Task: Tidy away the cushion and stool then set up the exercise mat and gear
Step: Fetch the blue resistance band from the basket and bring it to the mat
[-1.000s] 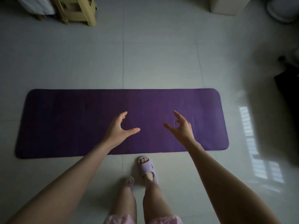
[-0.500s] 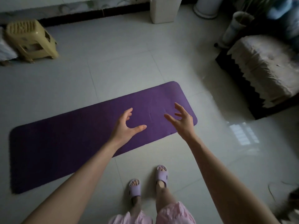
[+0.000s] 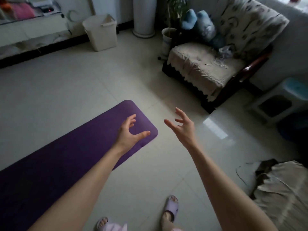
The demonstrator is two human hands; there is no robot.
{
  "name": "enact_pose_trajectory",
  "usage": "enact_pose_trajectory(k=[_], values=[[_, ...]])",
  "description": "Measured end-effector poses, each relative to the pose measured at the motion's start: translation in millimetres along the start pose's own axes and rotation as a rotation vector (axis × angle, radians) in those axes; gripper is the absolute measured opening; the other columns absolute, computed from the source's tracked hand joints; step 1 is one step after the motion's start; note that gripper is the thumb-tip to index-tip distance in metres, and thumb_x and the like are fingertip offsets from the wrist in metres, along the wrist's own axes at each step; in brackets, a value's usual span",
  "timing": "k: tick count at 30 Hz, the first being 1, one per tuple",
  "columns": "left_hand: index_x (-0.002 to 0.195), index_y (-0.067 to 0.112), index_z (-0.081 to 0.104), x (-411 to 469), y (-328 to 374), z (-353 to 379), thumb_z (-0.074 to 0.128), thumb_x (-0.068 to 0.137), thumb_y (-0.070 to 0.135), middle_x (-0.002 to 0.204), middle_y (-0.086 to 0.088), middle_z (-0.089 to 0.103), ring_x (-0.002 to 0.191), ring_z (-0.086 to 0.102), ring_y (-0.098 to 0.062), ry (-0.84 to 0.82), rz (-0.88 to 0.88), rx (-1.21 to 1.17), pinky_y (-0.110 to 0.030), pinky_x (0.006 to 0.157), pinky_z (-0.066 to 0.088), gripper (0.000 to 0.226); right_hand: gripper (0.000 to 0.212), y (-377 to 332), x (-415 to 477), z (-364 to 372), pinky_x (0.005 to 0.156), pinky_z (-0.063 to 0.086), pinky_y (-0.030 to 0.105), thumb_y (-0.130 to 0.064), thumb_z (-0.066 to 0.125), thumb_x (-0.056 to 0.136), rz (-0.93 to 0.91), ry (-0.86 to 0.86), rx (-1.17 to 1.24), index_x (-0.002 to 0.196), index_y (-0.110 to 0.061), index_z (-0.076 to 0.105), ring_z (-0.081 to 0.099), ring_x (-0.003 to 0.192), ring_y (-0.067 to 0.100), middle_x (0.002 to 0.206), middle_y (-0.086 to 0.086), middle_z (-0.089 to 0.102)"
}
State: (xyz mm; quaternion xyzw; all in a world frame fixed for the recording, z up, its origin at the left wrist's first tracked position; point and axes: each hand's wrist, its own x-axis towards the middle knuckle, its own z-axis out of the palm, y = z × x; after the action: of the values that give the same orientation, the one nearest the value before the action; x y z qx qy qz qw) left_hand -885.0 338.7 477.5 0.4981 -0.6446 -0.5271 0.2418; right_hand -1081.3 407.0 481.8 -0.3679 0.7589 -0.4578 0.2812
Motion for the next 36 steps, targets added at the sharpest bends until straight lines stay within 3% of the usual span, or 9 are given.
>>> enact_pose_trajectory(k=[6, 12, 16, 23, 27, 30, 36], values=[[0.138, 0.016, 0.041, 35, 63, 124, 0.082, 0.069, 0.024, 0.136, -0.006, 0.048, 0.123, 0.046, -0.014, -0.049, 0.039, -0.011, -0.022, 0.094, 0.035, 0.081, 0.071, 38, 51, -129, 0.08, 0.044, 0.017, -0.032, 0.079, 0.074, -0.017, 0.073, -0.024, 0.138, -0.018, 0.049, 0.057, 0.099, 0.009, 0.138, -0.003, 0.052], [0.138, 0.019, 0.04, 93, 106, 202, 0.083, 0.068, 0.027, 0.135, -0.005, 0.05, 0.122, 0.047, -0.015, -0.097, 0.078, 0.013, -0.027, 0.097, 0.037, 0.083, 0.071, 66, 116, -205, 0.089, 0.051, 0.032, -0.034, 0.079, 0.074, 0.005, 0.127, -0.025, 0.136, -0.019, 0.05, 0.06, 0.1, 0.013, 0.137, -0.003, 0.054], [0.136, 0.021, 0.042, 152, 127, 243, 0.083, 0.067, 0.03, 0.132, -0.003, 0.052, 0.121, 0.049, -0.015, -0.088, 0.102, 0.025, -0.03, 0.098, 0.04, 0.081, 0.071, 78, 179, -241, 0.088, 0.05, 0.026, -0.034, 0.079, 0.074, 0.018, 0.151, -0.016, 0.137, -0.019, 0.05, 0.06, 0.104, 0.014, 0.135, -0.004, 0.055], [0.138, 0.022, 0.04, 279, 169, 291, 0.082, 0.067, 0.032, 0.133, -0.003, 0.051, 0.122, 0.048, -0.015, -0.052, 0.119, -0.02, -0.025, 0.094, 0.036, 0.083, 0.07, 79, 323, -277, 0.086, 0.05, 0.024, -0.037, 0.08, 0.072, 0.03, 0.139, -0.024, 0.134, -0.022, 0.053, 0.062, 0.102, 0.012, 0.128, -0.003, 0.06], [0.139, 0.022, 0.04, 351, 196, 298, 0.082, 0.068, 0.031, 0.133, -0.003, 0.05, 0.122, 0.048, -0.015, 0.001, 0.099, -0.037, -0.024, 0.092, 0.036, 0.082, 0.07, 62, 412, -283, 0.088, 0.054, 0.035, -0.04, 0.079, 0.072, 0.014, 0.083, -0.065, 0.135, -0.021, 0.052, 0.064, 0.101, 0.014, 0.126, 0.001, 0.062], [0.138, 0.023, 0.04, 397, 208, 293, 0.082, 0.068, 0.032, 0.133, -0.001, 0.051, 0.122, 0.048, -0.014, 0.056, 0.076, -0.059, -0.024, 0.092, 0.036, 0.082, 0.076, 51, 470, -276, 0.082, 0.057, 0.043, -0.053, 0.077, 0.066, 0.02, 0.016, -0.053, 0.132, -0.026, 0.052, 0.068, 0.094, 0.02, 0.117, 0.002, 0.067], [0.137, 0.023, 0.041, 484, 216, 278, 0.082, 0.068, 0.032, 0.133, -0.001, 0.051, 0.121, 0.049, -0.015, 0.164, 0.034, -0.068, -0.024, 0.091, 0.036, 0.081, 0.065, 24, 574, -247, 0.089, 0.052, 0.03, -0.037, 0.076, 0.077, -0.075, -0.101, -0.11, 0.134, -0.018, 0.052, 0.063, 0.102, 0.014, 0.125, -0.001, 0.062]])
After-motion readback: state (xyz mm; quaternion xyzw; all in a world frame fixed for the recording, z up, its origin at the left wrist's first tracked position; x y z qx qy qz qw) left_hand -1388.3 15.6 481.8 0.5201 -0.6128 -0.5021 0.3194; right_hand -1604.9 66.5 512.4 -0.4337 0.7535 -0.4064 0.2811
